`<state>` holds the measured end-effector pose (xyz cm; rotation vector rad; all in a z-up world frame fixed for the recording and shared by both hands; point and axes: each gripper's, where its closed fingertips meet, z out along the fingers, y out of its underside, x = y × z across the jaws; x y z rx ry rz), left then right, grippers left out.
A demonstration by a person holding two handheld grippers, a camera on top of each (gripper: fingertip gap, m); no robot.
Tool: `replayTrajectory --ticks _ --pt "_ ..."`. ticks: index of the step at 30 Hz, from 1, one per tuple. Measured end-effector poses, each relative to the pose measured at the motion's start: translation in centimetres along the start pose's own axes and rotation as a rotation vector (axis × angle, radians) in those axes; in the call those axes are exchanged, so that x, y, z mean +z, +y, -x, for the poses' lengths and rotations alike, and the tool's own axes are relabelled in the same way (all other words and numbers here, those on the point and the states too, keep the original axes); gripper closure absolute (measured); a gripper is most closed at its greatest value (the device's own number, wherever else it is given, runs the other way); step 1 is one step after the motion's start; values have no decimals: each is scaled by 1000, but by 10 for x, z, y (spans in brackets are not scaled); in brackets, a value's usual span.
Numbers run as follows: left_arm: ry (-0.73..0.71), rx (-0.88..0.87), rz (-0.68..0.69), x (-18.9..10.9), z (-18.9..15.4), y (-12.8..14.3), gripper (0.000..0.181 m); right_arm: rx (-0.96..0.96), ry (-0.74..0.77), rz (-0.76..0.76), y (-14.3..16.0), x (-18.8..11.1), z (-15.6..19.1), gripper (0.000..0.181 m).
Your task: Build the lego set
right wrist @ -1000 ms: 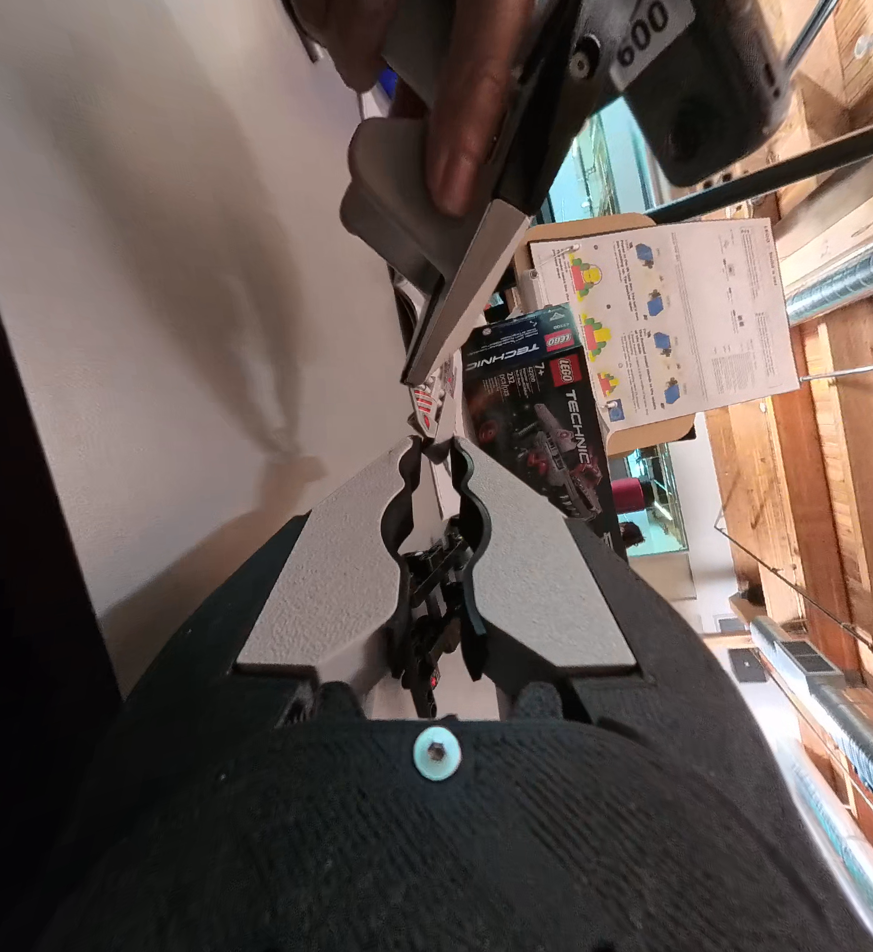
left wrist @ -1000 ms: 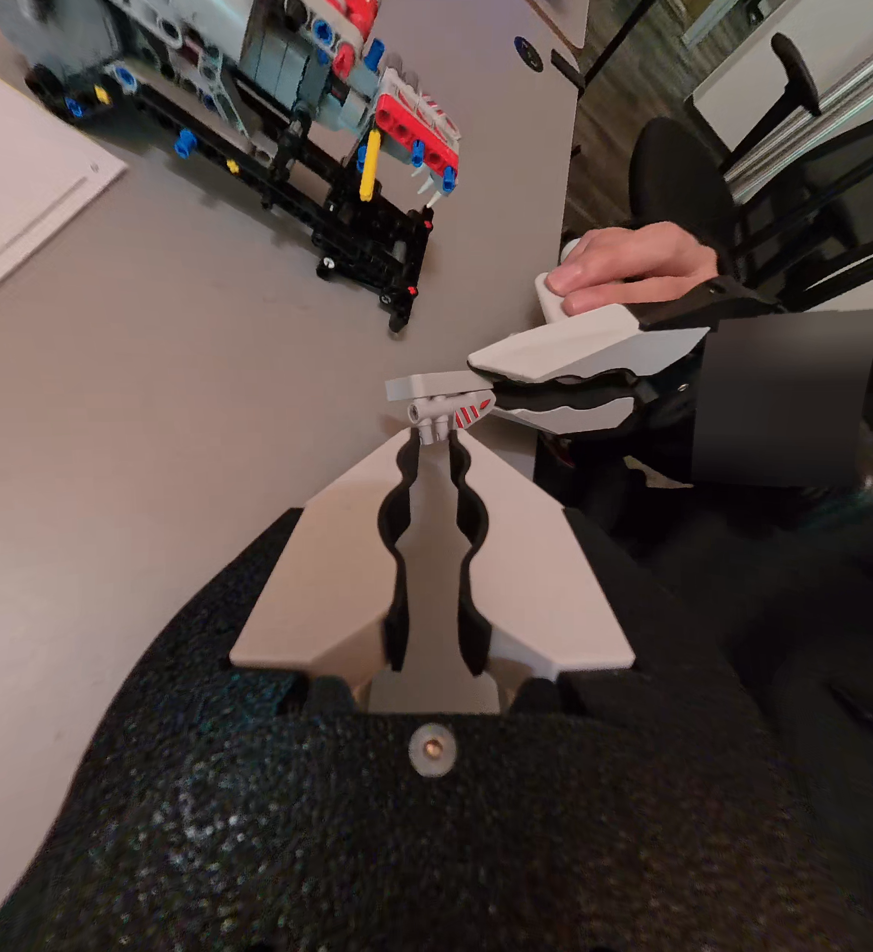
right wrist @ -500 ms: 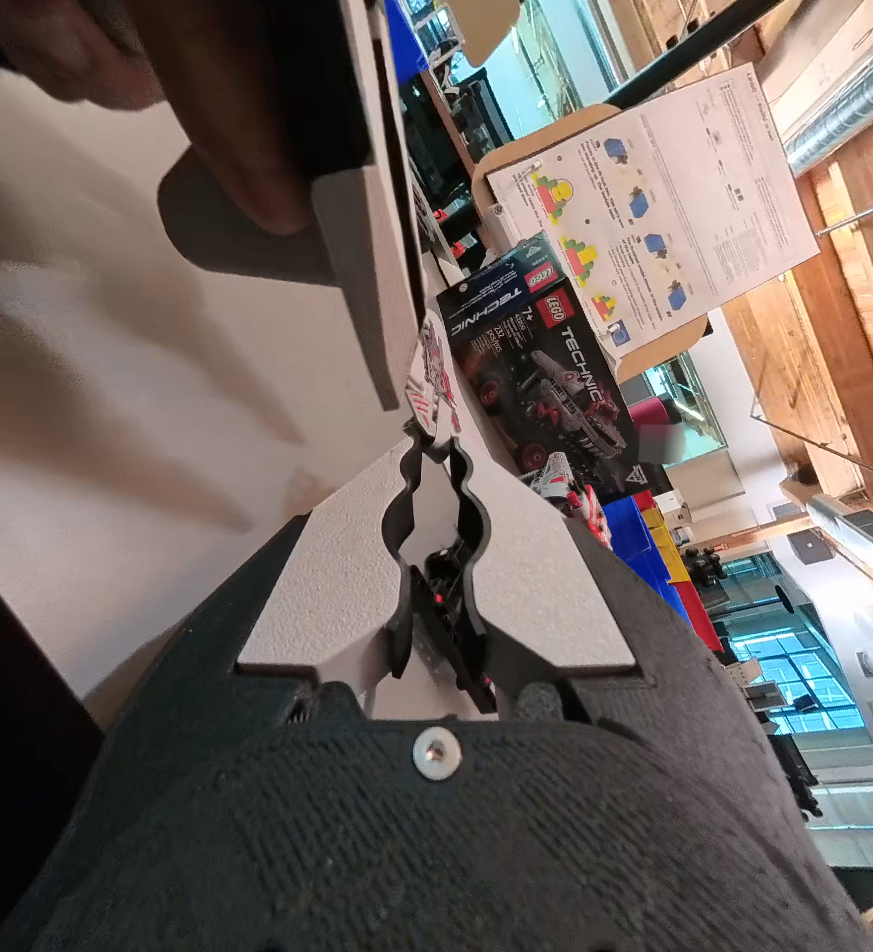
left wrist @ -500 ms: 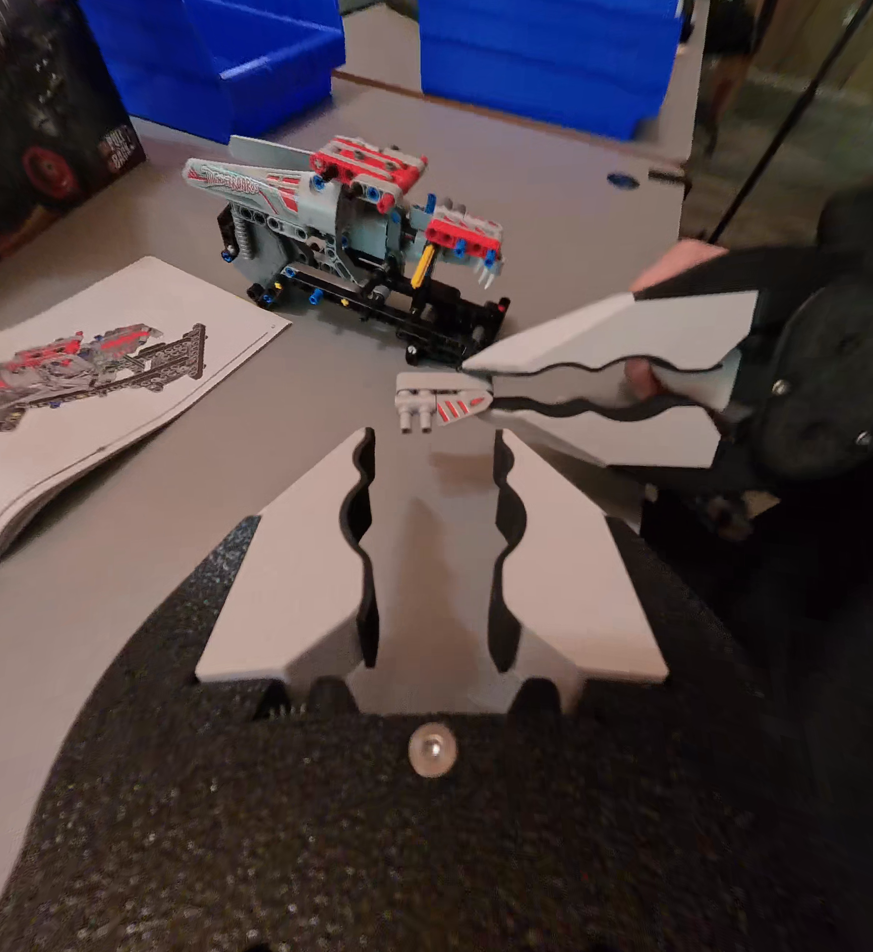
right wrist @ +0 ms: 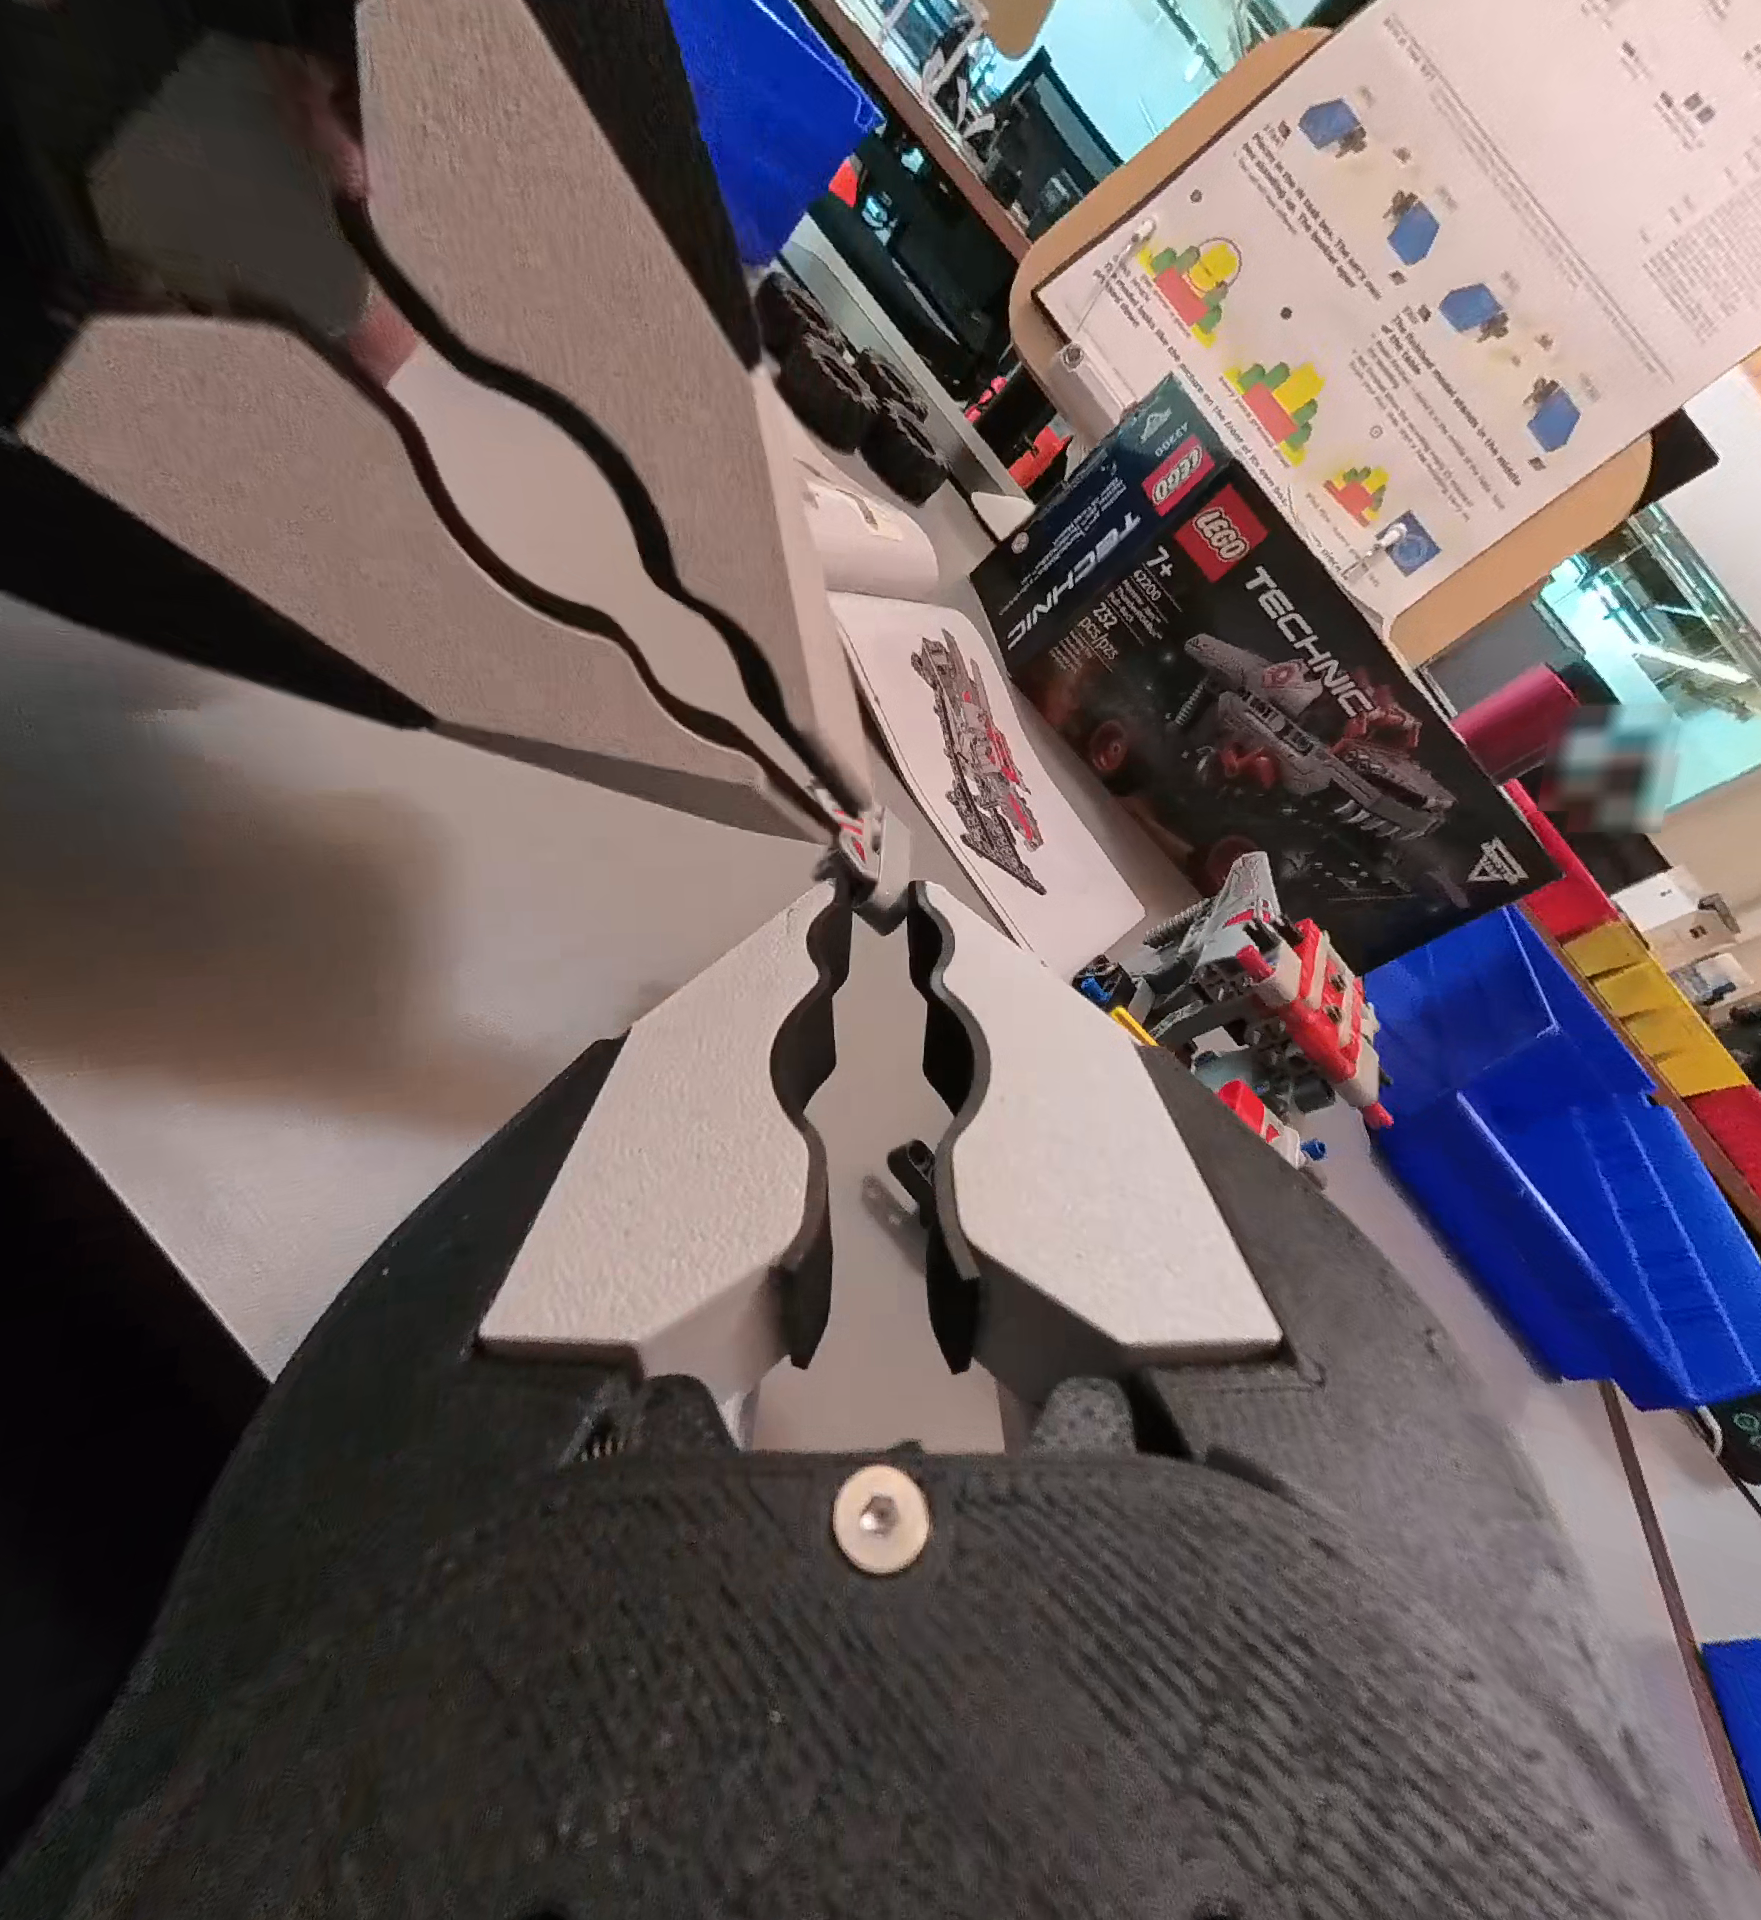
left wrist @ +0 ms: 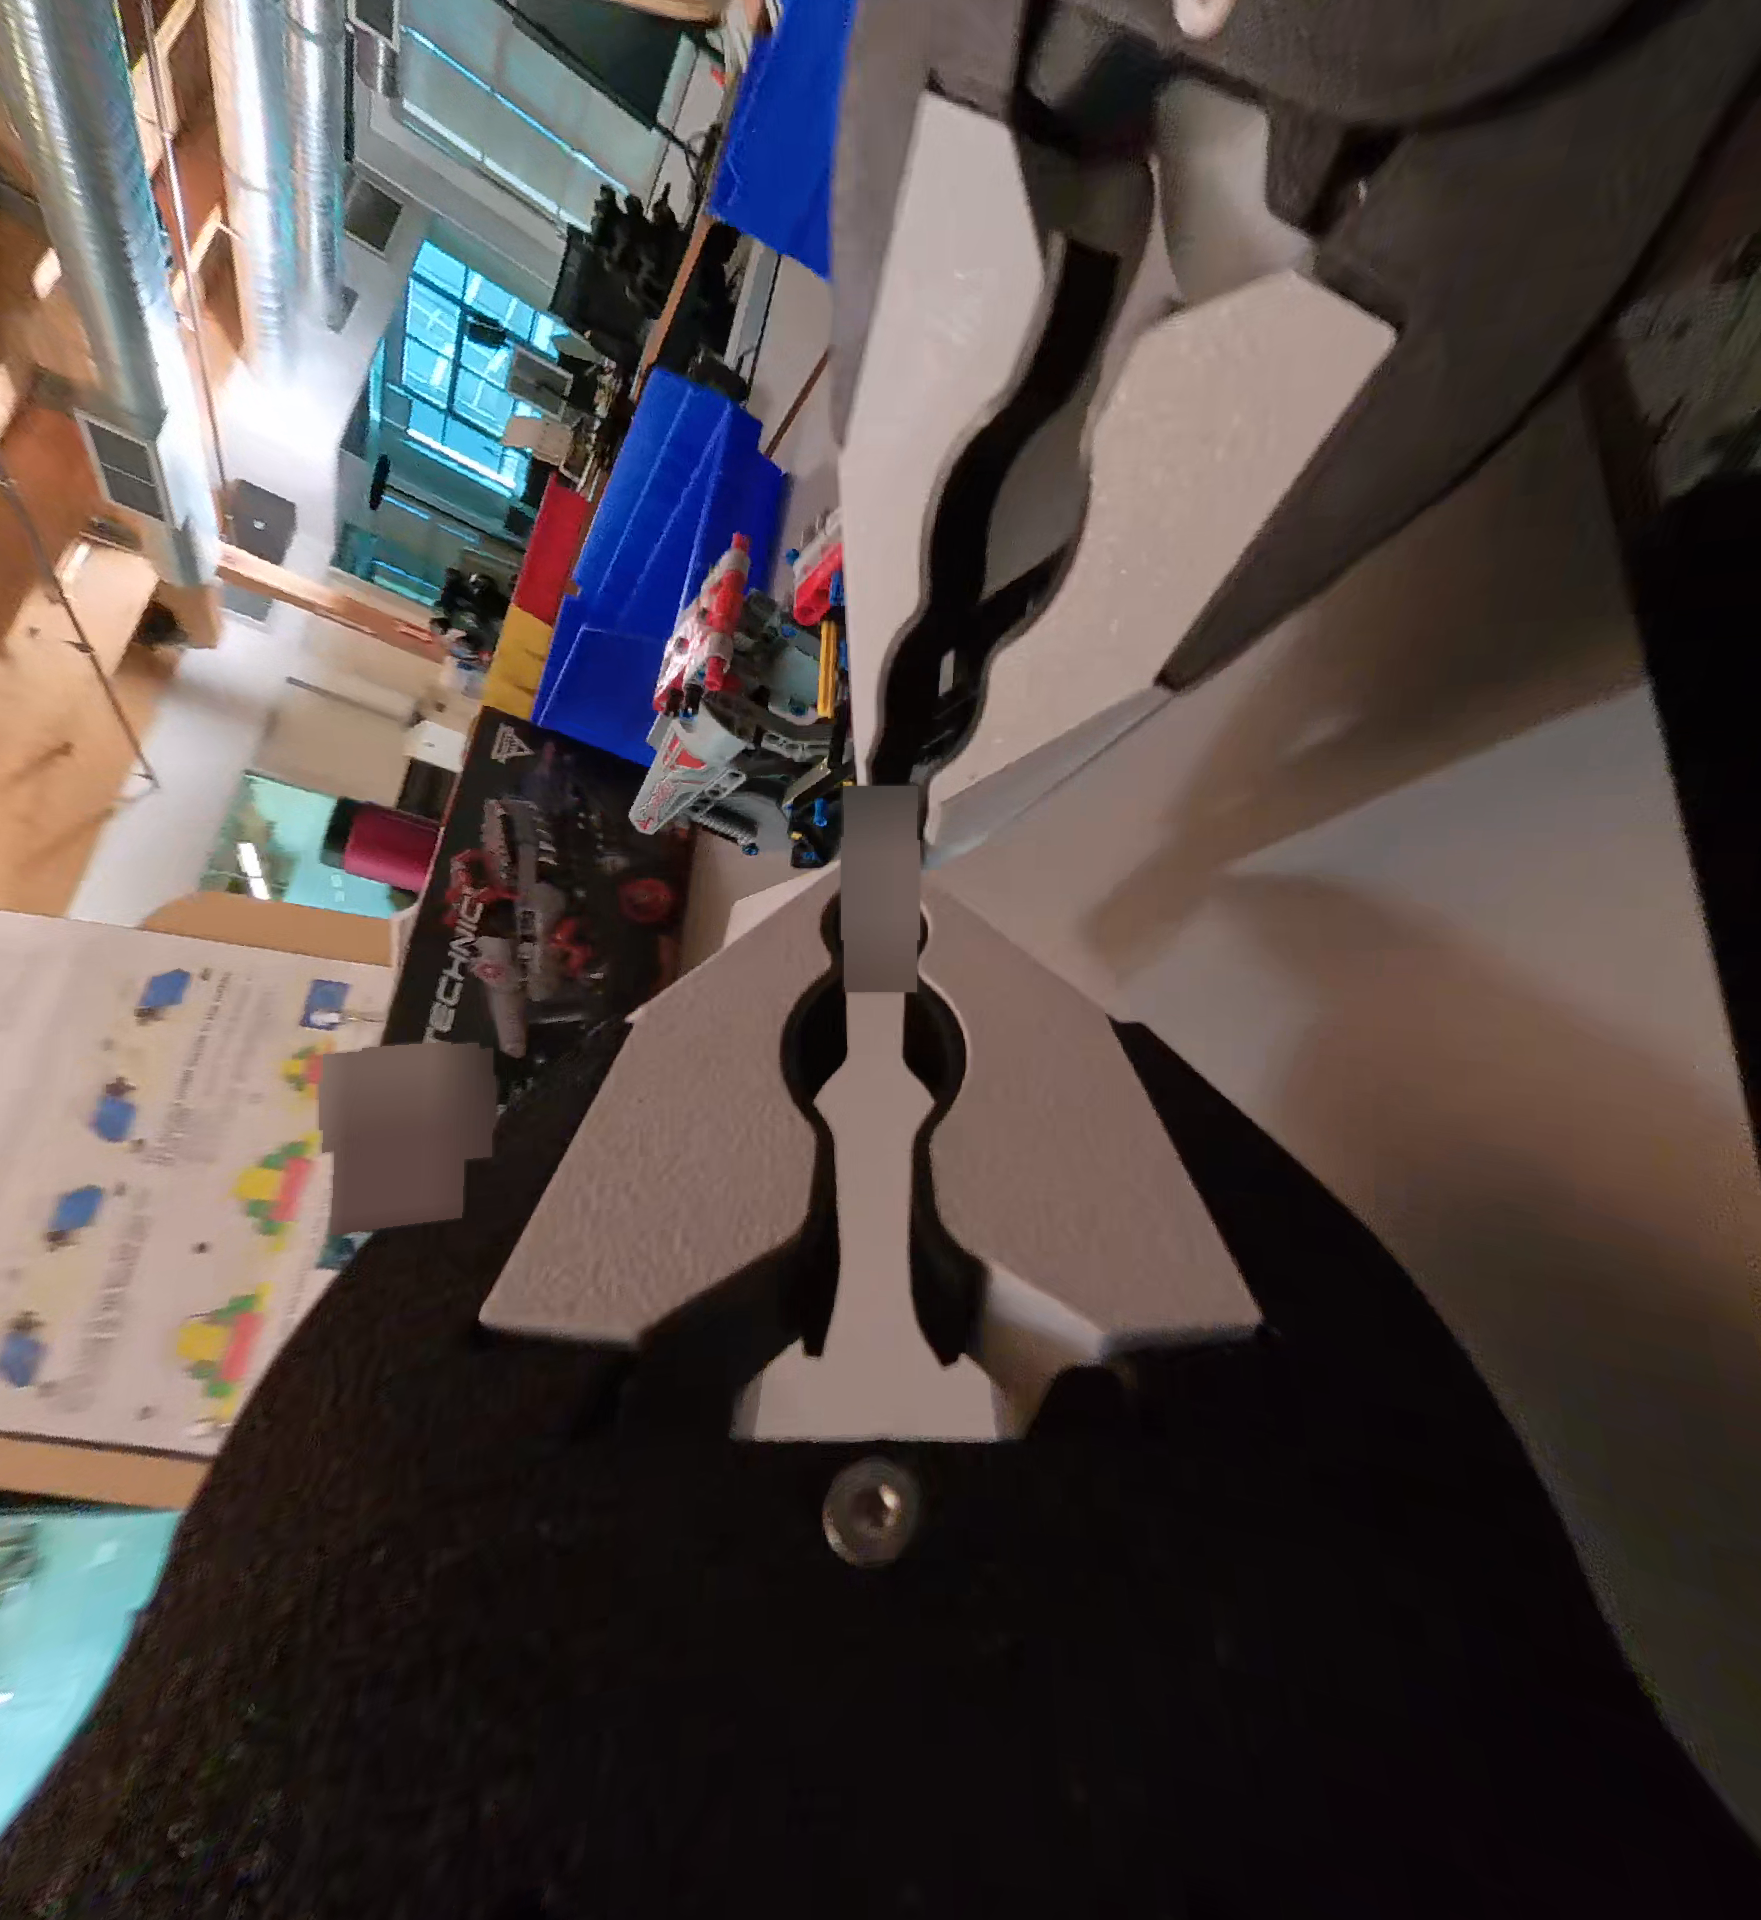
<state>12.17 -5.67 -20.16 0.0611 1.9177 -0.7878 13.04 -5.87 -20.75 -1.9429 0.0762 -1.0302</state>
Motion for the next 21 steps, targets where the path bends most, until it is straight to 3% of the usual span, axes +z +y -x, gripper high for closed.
replayTrajectory --ticks 7,15,17,21 --pt "-56 178 39 8 -3 3 177 10 8 7 3 -4 -6 172" --pt "-105 257 -11 9 4 -7 181 5 -29 5 5 -11 -8 173" --pt "-104 287 -32 11 6 -10 181 90 -87 0 8 -20 -14 169" --pt "-162 428 -149 16 18 -26 181 495 -106 5 28 -43 -54 134"
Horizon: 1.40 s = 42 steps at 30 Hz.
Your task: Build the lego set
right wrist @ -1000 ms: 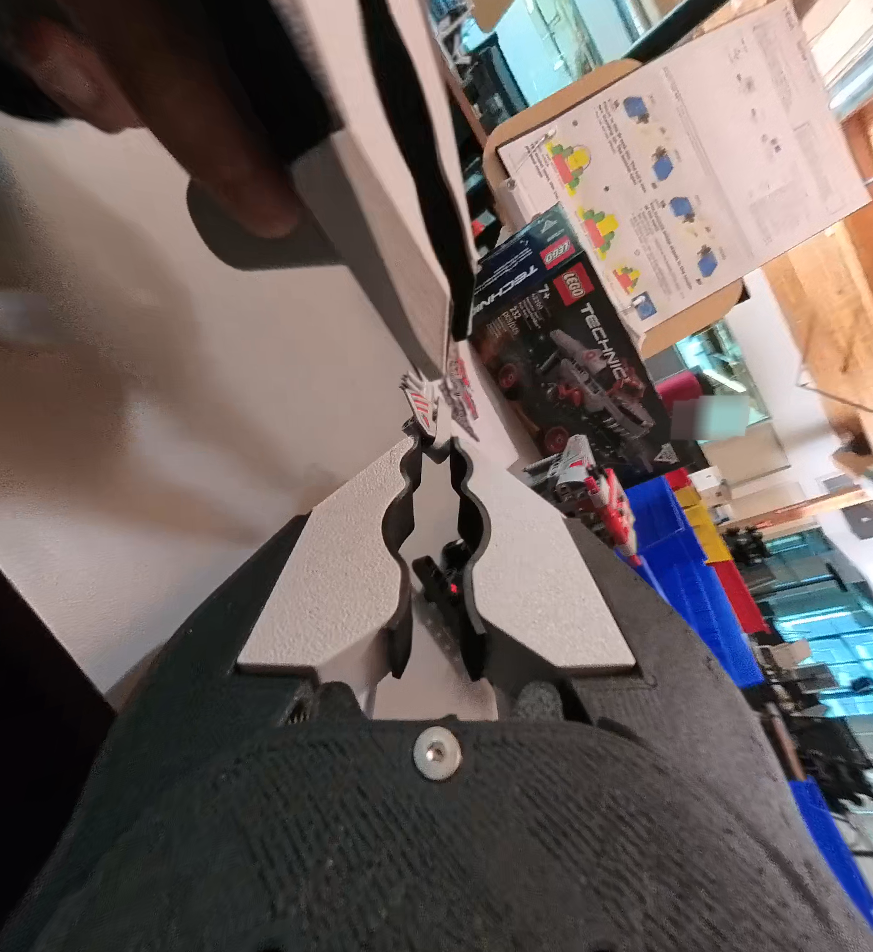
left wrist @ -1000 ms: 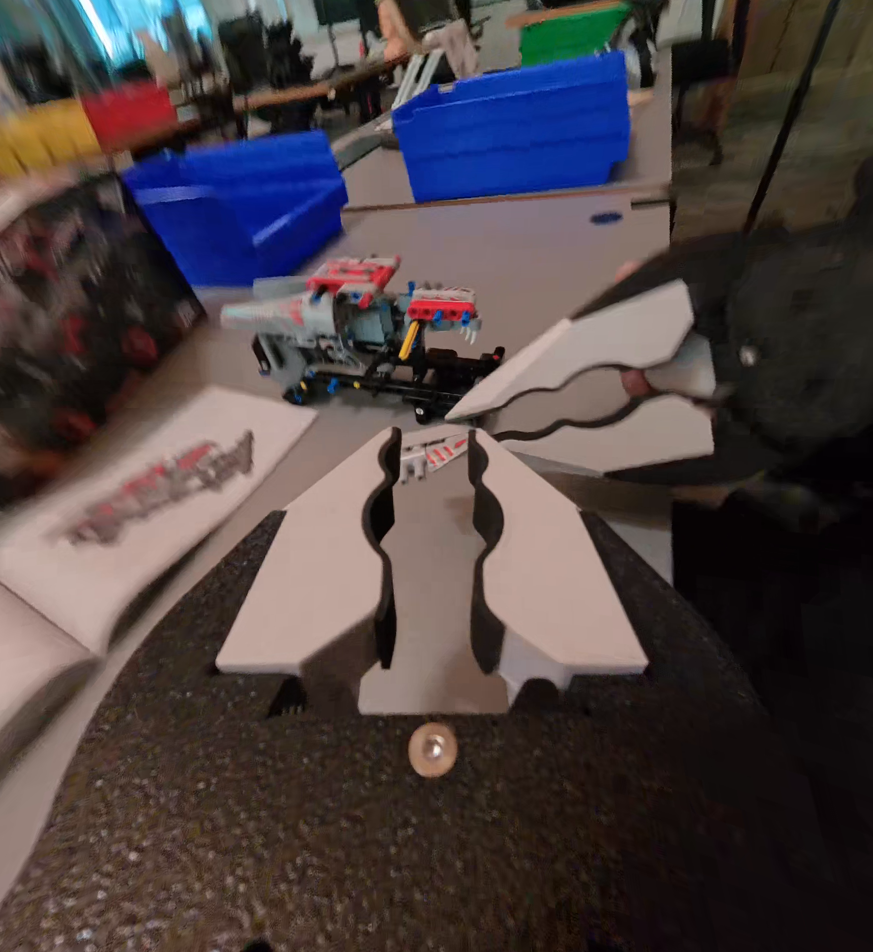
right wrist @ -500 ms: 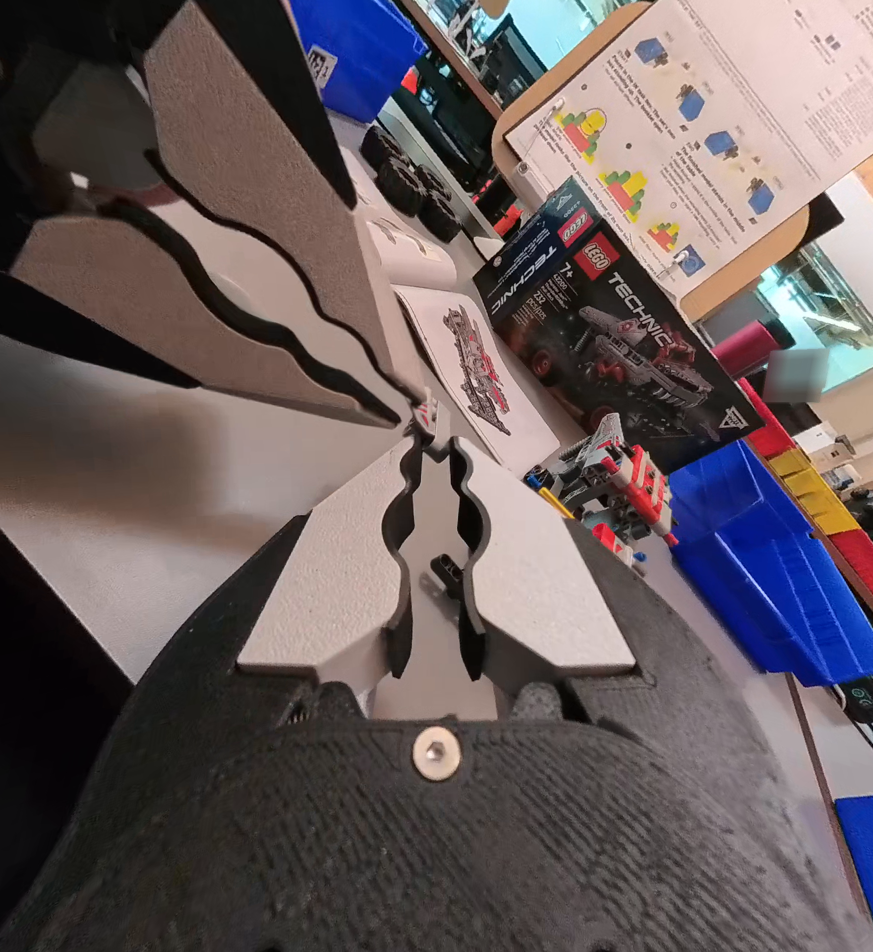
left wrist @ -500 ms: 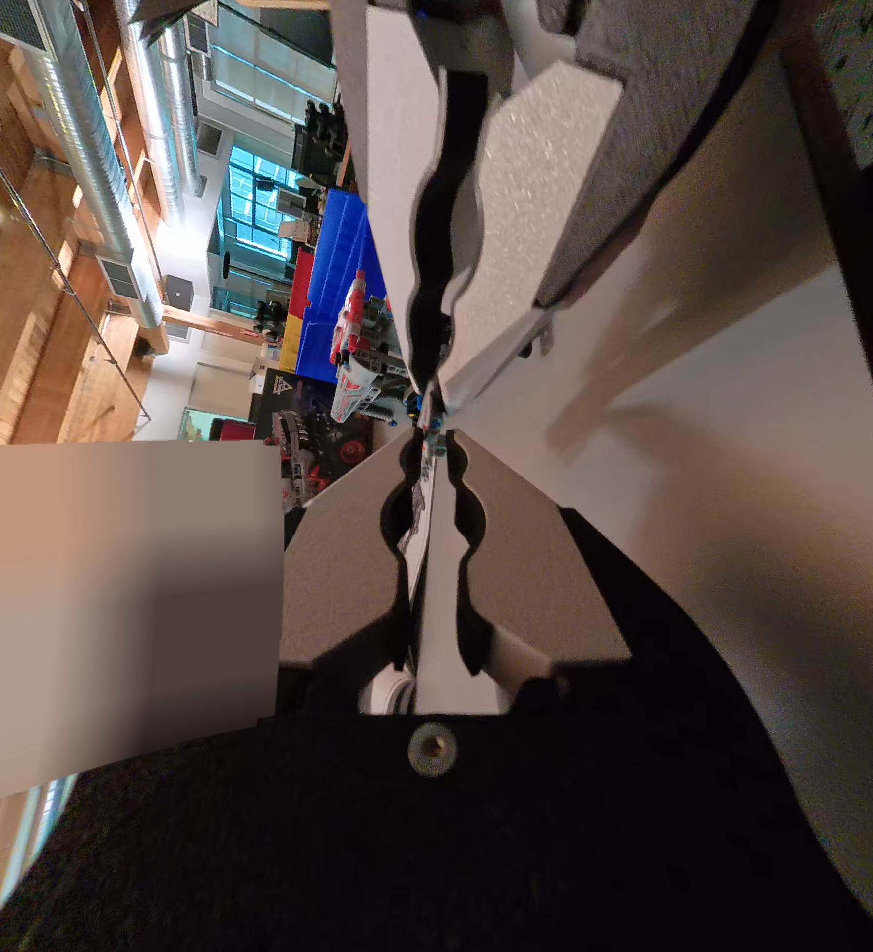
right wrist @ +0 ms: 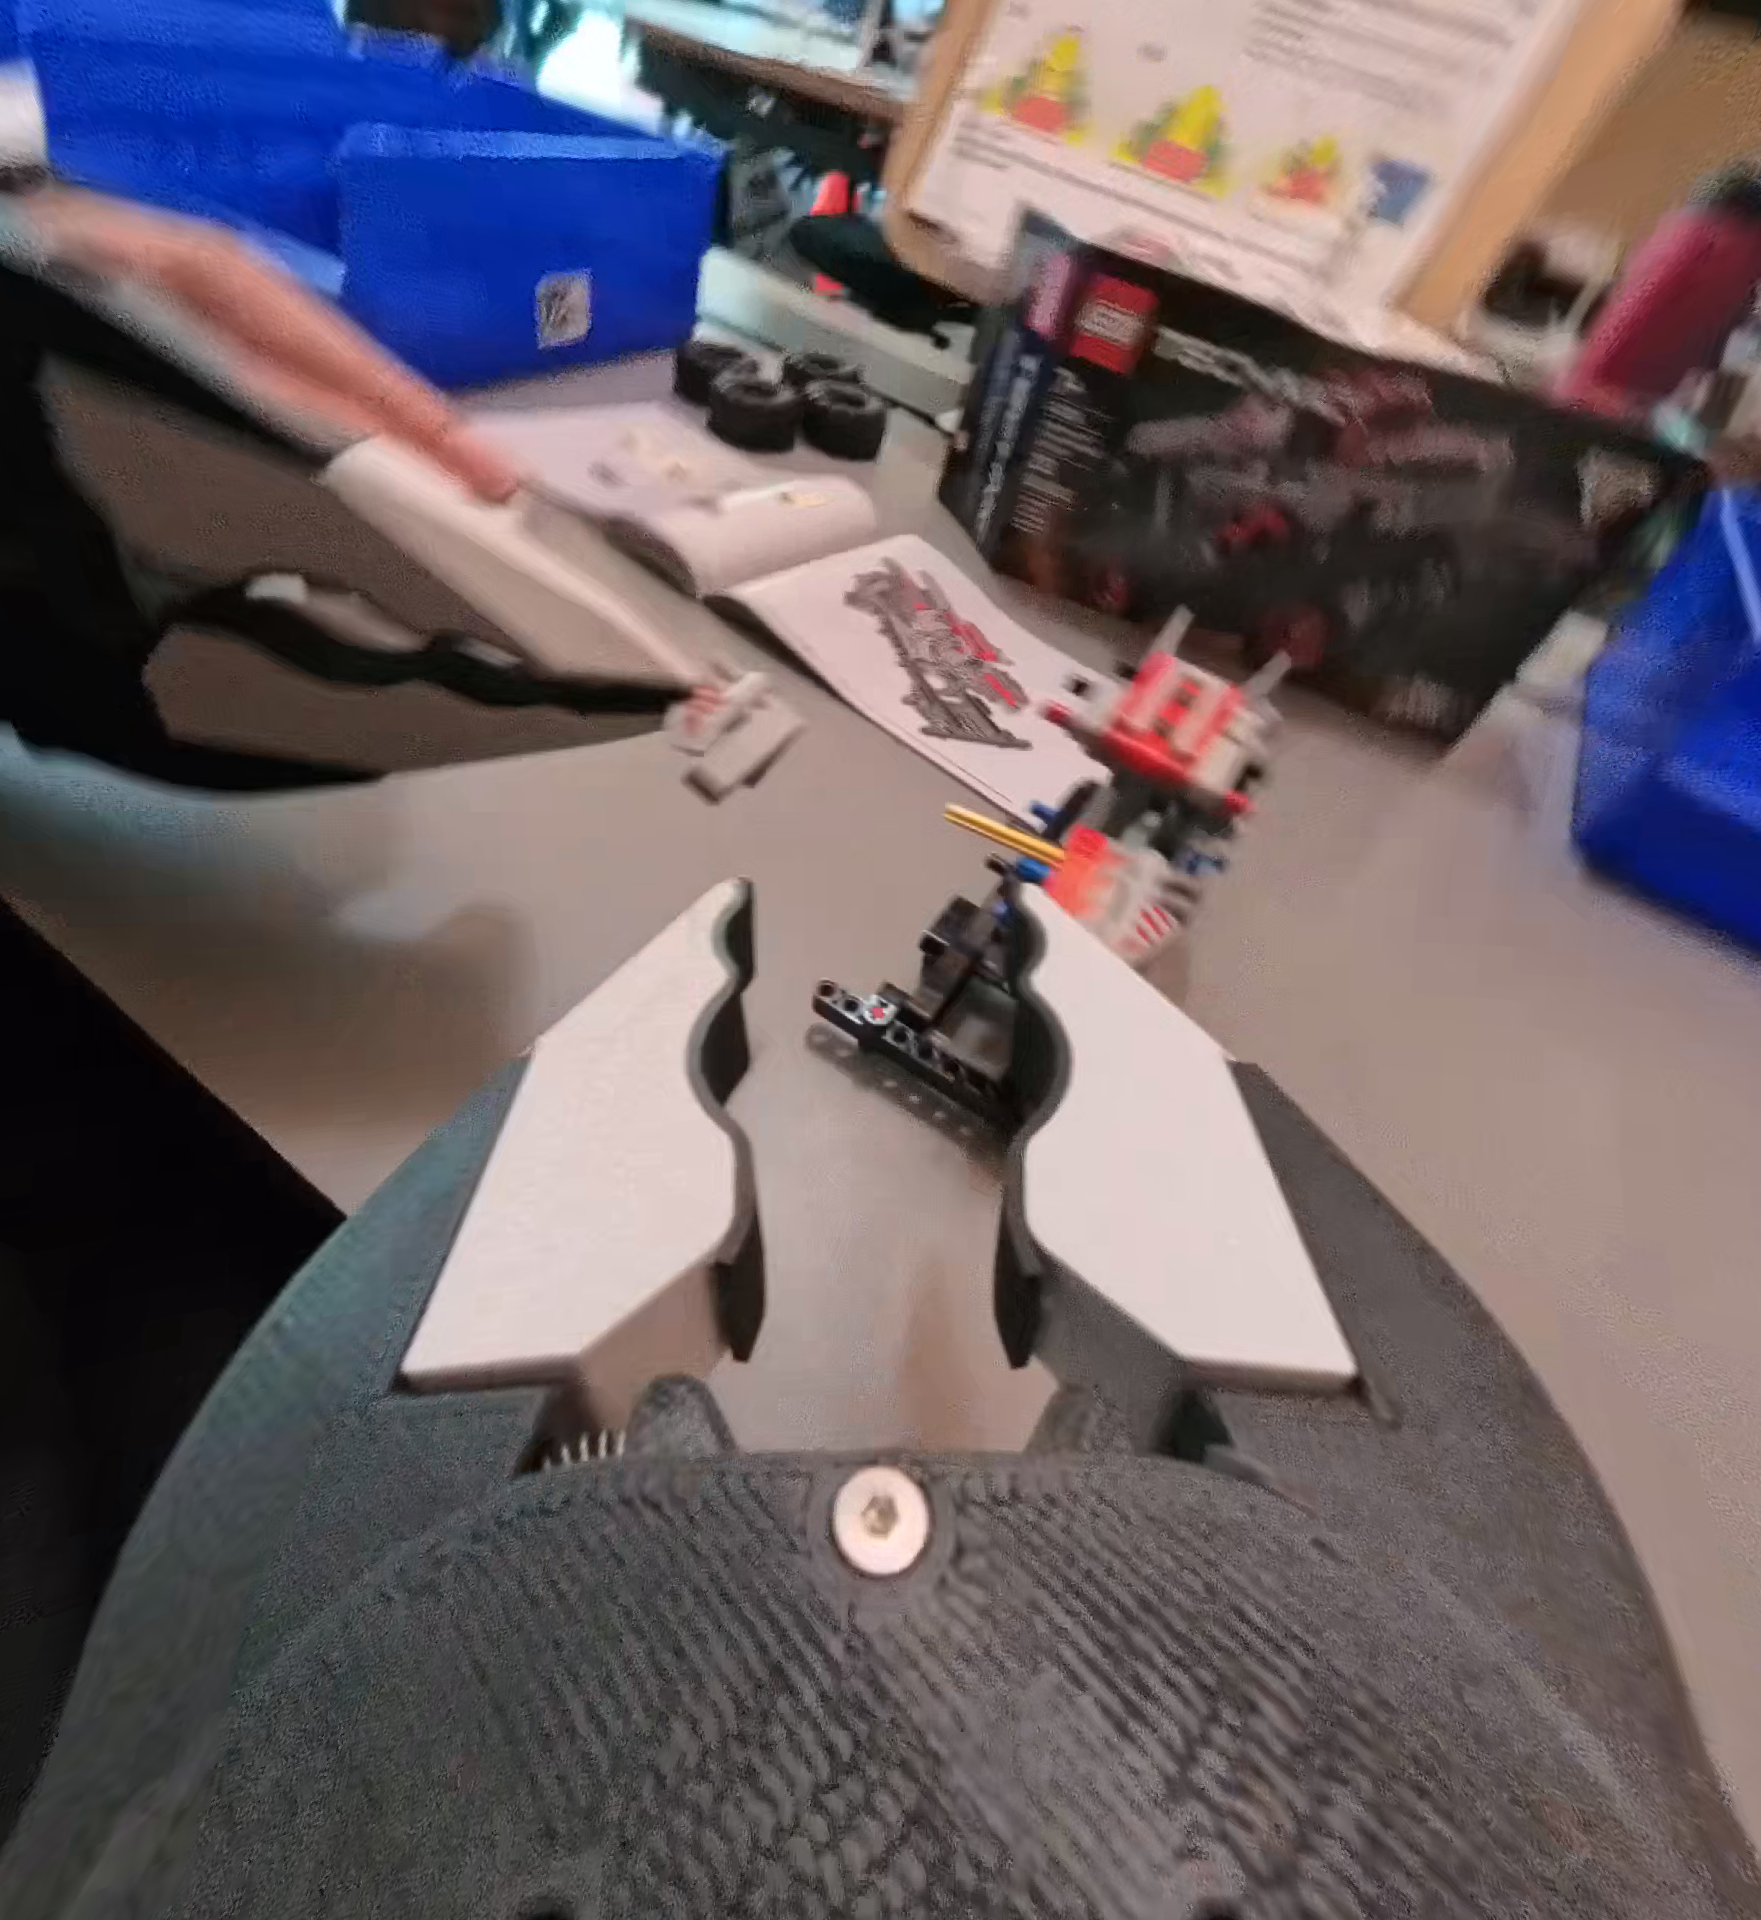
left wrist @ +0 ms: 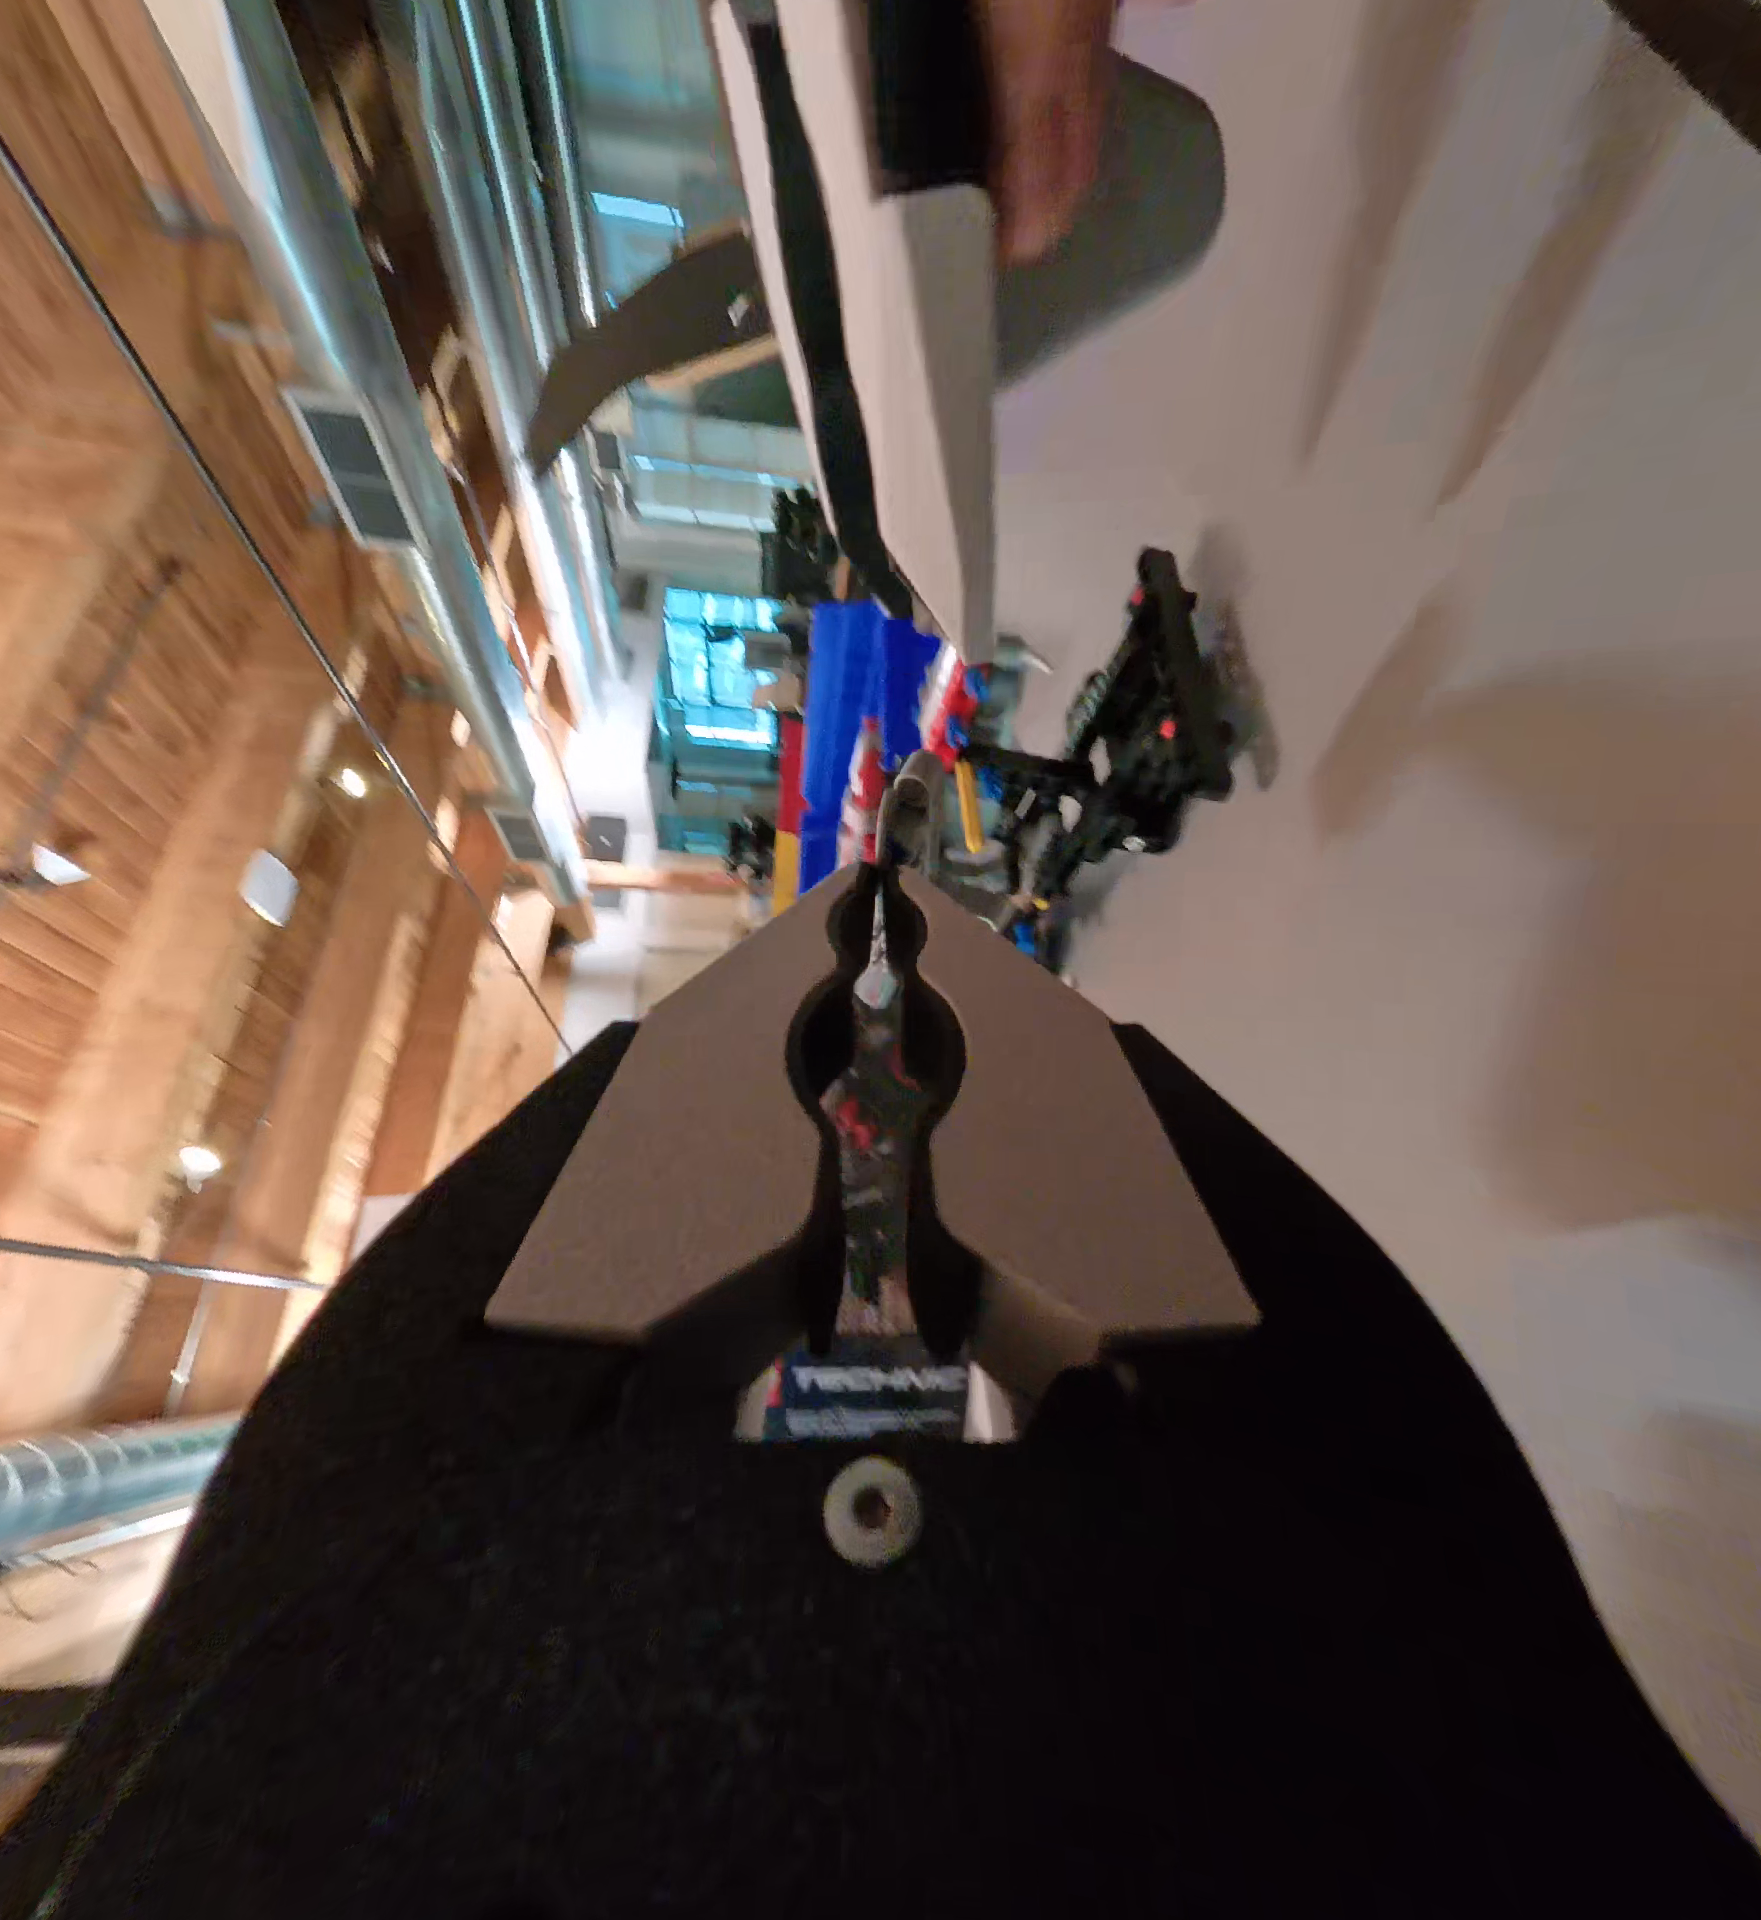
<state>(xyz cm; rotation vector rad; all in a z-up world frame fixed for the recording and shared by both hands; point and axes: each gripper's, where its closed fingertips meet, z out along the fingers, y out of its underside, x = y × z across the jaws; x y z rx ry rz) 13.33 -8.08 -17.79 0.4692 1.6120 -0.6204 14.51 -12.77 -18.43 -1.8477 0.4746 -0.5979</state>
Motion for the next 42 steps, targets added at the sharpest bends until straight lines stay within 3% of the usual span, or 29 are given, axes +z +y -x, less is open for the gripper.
replayTrajectory --ticks 2,5,9,14,20,27,31,42 --pt "-27 42 -74 8 6 -9 181 277 -24 -32 4 -10 -25 122" --pt "-24 82 -166 24 4 -20 181 688 -177 -40 17 -10 -42 123" --pt "16 129 -220 41 -7 -20 181 970 -372 -9 30 4 -40 132" --pt "57 55 -211 49 -13 -7 181 1071 -462 -16 30 17 -39 135" --pt "15 104 -185 58 -17 -2 181 1195 -493 -26 31 24 -47 138" --pt "-72 104 -185 61 -6 -2 181 1245 -561 -15 28 27 -39 150" --pt "-102 173 -181 64 -10 -1 181 1270 -587 -10 27 29 -37 151" --pt "-107 113 -135 66 -12 3 181 1313 -594 -30 26 28 -42 148"
